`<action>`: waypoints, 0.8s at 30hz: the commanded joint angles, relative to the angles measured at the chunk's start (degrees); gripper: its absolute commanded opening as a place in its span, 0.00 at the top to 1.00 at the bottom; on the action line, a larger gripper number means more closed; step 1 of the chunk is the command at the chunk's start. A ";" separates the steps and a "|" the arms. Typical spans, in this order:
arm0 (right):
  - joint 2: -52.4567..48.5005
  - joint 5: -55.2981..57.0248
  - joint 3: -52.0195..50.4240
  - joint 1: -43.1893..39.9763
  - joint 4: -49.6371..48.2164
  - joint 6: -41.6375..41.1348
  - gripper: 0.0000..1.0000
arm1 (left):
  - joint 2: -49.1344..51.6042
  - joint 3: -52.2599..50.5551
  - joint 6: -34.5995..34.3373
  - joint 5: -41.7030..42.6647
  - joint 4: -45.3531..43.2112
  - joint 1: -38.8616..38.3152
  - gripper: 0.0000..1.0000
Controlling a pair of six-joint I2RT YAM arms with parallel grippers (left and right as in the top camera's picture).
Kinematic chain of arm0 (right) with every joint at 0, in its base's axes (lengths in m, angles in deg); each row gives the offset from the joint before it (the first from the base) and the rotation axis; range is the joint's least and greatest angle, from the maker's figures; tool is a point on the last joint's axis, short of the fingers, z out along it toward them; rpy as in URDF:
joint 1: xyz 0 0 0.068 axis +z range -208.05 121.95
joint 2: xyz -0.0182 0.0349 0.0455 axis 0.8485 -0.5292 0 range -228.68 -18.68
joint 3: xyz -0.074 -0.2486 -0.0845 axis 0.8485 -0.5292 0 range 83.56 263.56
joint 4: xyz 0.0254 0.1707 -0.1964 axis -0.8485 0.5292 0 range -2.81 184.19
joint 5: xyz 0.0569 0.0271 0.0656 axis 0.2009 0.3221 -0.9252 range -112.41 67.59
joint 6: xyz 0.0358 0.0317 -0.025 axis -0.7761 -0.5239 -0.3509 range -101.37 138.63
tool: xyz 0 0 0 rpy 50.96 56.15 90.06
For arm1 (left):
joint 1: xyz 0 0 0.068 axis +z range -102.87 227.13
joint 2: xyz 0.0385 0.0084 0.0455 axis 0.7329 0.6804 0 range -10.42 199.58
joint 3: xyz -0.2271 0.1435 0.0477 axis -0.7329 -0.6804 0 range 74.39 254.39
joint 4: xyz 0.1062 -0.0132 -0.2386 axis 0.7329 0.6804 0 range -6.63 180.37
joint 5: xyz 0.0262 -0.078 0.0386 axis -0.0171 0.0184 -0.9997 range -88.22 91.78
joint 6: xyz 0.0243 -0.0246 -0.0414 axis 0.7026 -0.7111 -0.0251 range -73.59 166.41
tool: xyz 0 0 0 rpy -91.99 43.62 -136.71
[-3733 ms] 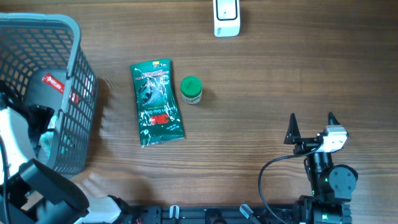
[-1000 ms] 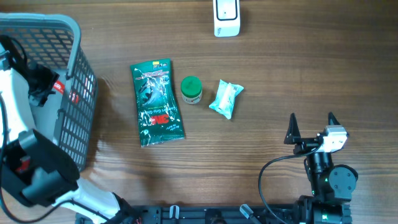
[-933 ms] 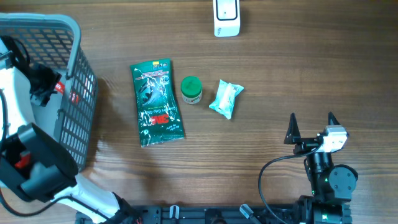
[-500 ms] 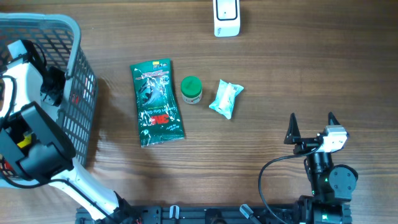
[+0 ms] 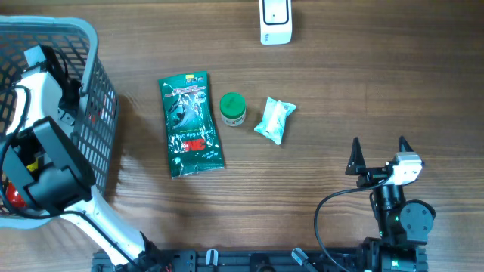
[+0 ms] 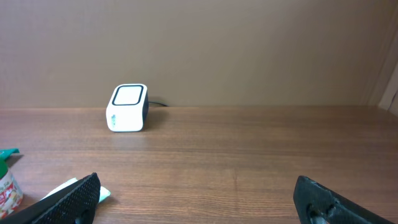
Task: Scan the item barcode
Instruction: 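Place the Nescafe stick on the table right of the wet-wipe pack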
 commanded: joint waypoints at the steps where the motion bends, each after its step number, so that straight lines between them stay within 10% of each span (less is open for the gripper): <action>1: 0.37 -0.26 -0.07 -0.13 -0.22 0.70 0.00 | -9.60 -0.61 0.24 -1.03 0.28 0.44 0.96; 11: 0.37 -0.26 -0.07 -0.13 -0.22 0.72 0.00 | -40.28 -0.61 0.26 -1.20 -0.98 -15.23 0.96; 19: 0.37 -0.24 -0.07 -0.13 -0.22 0.68 0.00 | -22.77 -0.61 0.52 1.36 -7.02 -50.05 0.96; 24: 0.37 -0.24 -0.07 -0.13 -0.22 0.70 0.00 | -9.03 -0.61 11.93 20.24 -14.36 -61.53 0.96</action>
